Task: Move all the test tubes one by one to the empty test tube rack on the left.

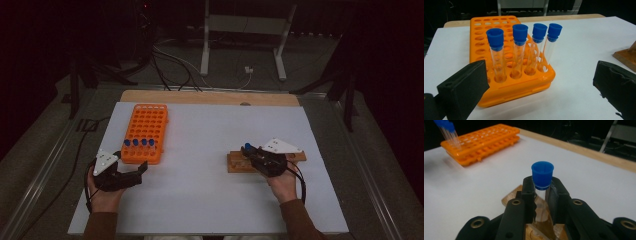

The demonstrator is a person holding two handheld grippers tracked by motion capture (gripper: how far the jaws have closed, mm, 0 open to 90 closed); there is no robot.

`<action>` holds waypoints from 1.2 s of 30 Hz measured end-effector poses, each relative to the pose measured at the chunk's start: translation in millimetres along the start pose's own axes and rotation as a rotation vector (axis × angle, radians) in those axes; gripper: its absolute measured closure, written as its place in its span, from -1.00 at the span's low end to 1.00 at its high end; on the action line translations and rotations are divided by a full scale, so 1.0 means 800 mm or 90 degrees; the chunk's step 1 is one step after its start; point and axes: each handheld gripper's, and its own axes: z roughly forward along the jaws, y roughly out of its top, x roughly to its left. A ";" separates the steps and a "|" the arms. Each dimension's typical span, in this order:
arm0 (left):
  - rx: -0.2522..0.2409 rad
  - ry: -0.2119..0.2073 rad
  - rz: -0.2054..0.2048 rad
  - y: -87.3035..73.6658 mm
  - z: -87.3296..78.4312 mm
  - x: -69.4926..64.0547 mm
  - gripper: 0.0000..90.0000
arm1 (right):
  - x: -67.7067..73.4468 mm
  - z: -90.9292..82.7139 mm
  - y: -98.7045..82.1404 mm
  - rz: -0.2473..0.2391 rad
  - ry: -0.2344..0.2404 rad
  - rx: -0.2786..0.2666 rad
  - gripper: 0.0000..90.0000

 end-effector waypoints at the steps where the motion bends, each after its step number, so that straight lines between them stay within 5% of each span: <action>1: -0.002 -0.002 0.000 0.000 0.000 0.000 -0.99 | 0.000 -0.003 0.003 0.001 0.000 -0.005 0.72; 7: -0.015 -0.010 0.010 -0.001 -0.001 -0.004 -0.99 | 0.000 -0.018 0.020 0.004 0.000 -0.040 0.72; 10: -0.021 -0.024 0.035 0.001 0.000 -0.009 -0.99 | 0.000 -0.024 0.027 0.007 0.004 -0.054 0.72; 17: -0.021 -0.075 0.003 0.016 0.004 -0.022 -0.98 | 0.000 -0.030 0.035 0.008 0.014 -0.060 0.72; 23: -0.015 -0.115 0.033 0.034 0.013 -0.051 -0.98 | 0.008 -0.034 0.048 -0.005 0.028 -0.076 0.72; 31: 0.000 -0.200 0.076 0.053 0.030 -0.090 -0.99 | 0.030 -0.020 0.057 -0.014 0.063 -0.064 0.72; 36: 0.001 -0.224 0.102 0.062 0.041 -0.111 -0.99 | 0.045 -0.009 0.059 -0.021 0.086 -0.052 0.72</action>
